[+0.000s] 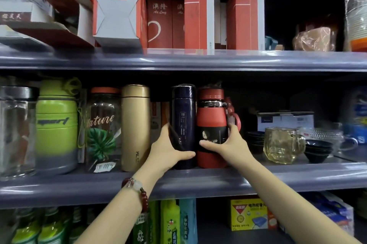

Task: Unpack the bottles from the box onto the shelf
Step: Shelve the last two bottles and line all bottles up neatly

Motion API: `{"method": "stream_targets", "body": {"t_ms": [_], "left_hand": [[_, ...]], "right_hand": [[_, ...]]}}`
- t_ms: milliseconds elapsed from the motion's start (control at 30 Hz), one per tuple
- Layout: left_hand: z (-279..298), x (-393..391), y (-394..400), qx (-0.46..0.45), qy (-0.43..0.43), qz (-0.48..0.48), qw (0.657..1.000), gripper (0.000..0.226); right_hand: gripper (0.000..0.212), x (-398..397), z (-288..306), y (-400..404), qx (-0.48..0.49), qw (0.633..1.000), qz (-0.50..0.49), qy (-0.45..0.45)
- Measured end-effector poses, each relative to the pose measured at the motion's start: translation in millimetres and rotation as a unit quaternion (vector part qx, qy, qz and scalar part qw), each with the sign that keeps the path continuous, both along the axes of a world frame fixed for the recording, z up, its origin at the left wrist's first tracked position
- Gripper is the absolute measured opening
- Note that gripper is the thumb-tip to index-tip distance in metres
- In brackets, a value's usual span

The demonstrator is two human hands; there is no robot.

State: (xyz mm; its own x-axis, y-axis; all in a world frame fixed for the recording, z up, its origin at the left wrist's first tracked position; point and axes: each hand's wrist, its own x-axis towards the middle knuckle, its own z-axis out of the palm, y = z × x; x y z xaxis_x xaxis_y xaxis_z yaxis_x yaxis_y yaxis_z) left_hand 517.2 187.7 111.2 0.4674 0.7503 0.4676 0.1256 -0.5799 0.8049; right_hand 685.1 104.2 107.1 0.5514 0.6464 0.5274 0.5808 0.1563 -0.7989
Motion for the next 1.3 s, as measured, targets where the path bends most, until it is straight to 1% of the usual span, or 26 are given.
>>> {"method": "stream_targets", "body": {"t_ms": [67,133,200,267,367,433,500,533,567,633,700,800,900,1100,1200,1300], "left_hand": [[1,0,1,0.003,0.003,0.026,1.0,0.111],[1,0,4,0.006,0.014,0.041,0.999,0.112],[-1,1,7,0.012,0.019,0.054,0.998,0.115],[-3,1,7,0.014,0.02,0.06,0.998,0.117],[-3,0,7,0.016,0.028,0.051,0.998,0.117],[-3,-1,7,0.019,0.038,0.045,0.998,0.118],[-3,-2,6,0.019,0.038,0.051,0.998,0.116],[-2,-2,4,0.021,0.04,0.056,0.997,0.112],[-1,-3,2,0.025,0.043,0.063,0.997,0.107],[-1,-4,2,0.031,0.05,0.076,0.995,0.099],[0,-7,5,0.023,0.061,0.082,0.995,0.097],[1,-9,11,0.012,0.074,0.078,0.994,0.093],[-1,-9,8,0.013,0.058,0.072,0.996,0.09],[-4,-10,10,0.005,0.034,0.075,0.997,0.1],[-6,-12,12,-0.002,0.04,0.073,0.997,0.104],[-6,-13,16,-0.003,0.051,0.072,0.996,0.103]], "right_hand": [[0.079,4,2,1,-0.008,1.0,0.005,0.001],[0.076,13,5,-3,-0.026,0.997,0.071,0.03],[0.065,20,7,-8,-0.039,0.987,0.149,0.049],[0.055,23,9,-12,-0.043,0.976,0.201,0.066],[0.055,25,8,-11,-0.049,0.968,0.232,0.084],[0.063,24,5,-6,-0.042,0.972,0.217,0.077],[0.081,24,2,-1,-0.029,0.984,0.167,0.06],[0.083,24,1,1,-0.025,0.986,0.152,0.056],[0.079,24,1,3,-0.022,0.987,0.15,0.056],[0.061,23,3,3,-0.022,0.983,0.171,0.067],[0.052,19,5,2,-0.024,0.978,0.189,0.08],[0.051,16,4,4,-0.028,0.977,0.193,0.089],[0.049,16,4,5,-0.028,0.976,0.197,0.088],[0.053,11,4,10,-0.02,0.977,0.198,0.084],[0.054,11,3,10,-0.022,0.976,0.198,0.086],[0.05,11,3,9,-0.024,0.977,0.2,0.075]]}}
